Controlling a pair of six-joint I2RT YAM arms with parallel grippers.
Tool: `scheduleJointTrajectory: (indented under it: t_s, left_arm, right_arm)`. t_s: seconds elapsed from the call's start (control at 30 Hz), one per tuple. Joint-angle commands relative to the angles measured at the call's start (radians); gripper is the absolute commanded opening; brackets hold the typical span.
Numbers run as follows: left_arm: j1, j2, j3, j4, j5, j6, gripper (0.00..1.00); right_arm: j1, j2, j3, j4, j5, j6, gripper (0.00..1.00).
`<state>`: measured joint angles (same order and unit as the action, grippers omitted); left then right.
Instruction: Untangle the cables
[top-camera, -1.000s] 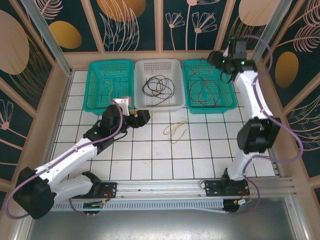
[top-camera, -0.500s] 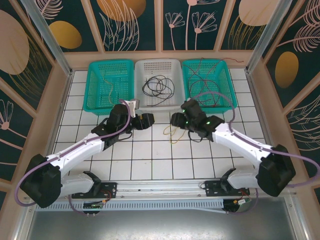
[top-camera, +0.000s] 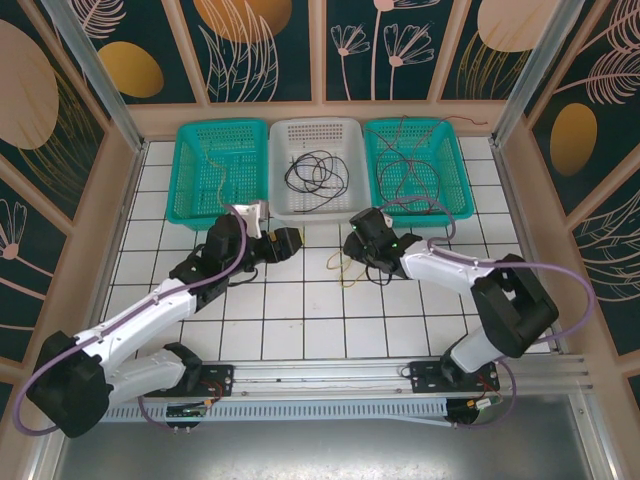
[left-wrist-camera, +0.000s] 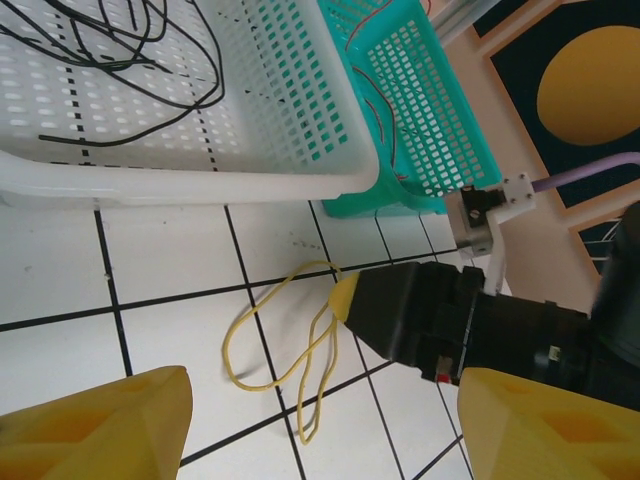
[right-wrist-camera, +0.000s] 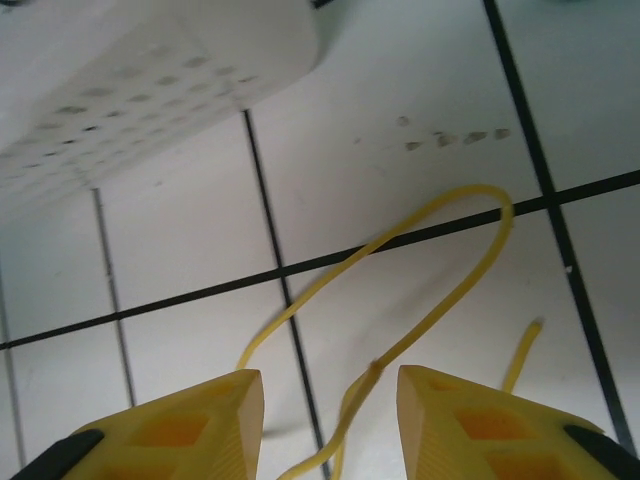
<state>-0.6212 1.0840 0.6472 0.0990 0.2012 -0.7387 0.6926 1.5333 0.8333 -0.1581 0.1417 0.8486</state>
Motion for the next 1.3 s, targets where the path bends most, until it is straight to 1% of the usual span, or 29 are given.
scheduleJointTrajectory:
  t_s: [0.0, 0.03, 0.13, 0.23, 0.33, 0.43, 0.6, 0.7, 0.8, 0.93, 1.1, 1.27]
  left_arm:
    - [-0.003, -0.027, -0.009, -0.021, -0.017, -0.010, 0.70]
    - [-0.003, -0.030, -0.006, -0.024, -0.019, -0.009, 0.71]
    - [-0.003, -0.036, 0.007, -0.038, -0.029, -0.005, 0.71]
    - [-0.002, -0.046, 0.025, -0.070, -0.039, 0.006, 0.70]
    - [-0.001, -0.073, 0.023, -0.100, -0.057, 0.011, 0.73]
    - [-0.003, -0.107, 0.023, -0.130, -0.063, 0.015, 0.74]
    - [-0.002, -0.170, 0.009, -0.136, -0.060, -0.009, 0.77]
    - [-0.002, -0.181, 0.021, -0.135, -0.024, -0.019, 0.77]
    - [-0.002, -0.194, 0.045, -0.139, 0.004, -0.021, 0.78]
    - [-0.002, -0.210, 0.066, -0.115, 0.042, -0.030, 0.80]
    - [-0.003, -0.183, 0.065, 0.012, 0.185, -0.085, 0.81]
    - [0.000, -0.173, 0.056, 0.065, 0.234, -0.081, 0.84]
  right_arm:
    - [-0.011, 0.026, 0.034, 0.018, 0.044, 0.027, 0.39]
    - [-0.013, 0.030, 0.032, 0.024, 0.044, 0.027, 0.39]
    - [-0.013, 0.041, 0.043, 0.027, 0.040, 0.011, 0.19]
    - [-0.011, 0.031, 0.063, -0.013, 0.063, -0.014, 0.00]
    - [0.005, -0.032, 0.054, -0.052, 0.084, -0.036, 0.00]
    - [0.048, -0.122, 0.038, -0.076, 0.104, -0.060, 0.00]
    - [0.176, -0.257, 0.079, -0.128, 0.136, -0.153, 0.00]
    - [0.249, -0.304, 0.135, -0.163, 0.162, -0.218, 0.00]
    - [0.295, -0.334, 0.193, -0.180, 0.166, -0.287, 0.00]
    - [0.314, -0.351, 0.265, -0.184, 0.137, -0.385, 0.00]
    - [0.310, -0.361, 0.298, -0.176, 0.112, -0.495, 0.00]
    - [0.307, -0.375, 0.340, -0.151, 0.027, -0.558, 0.00]
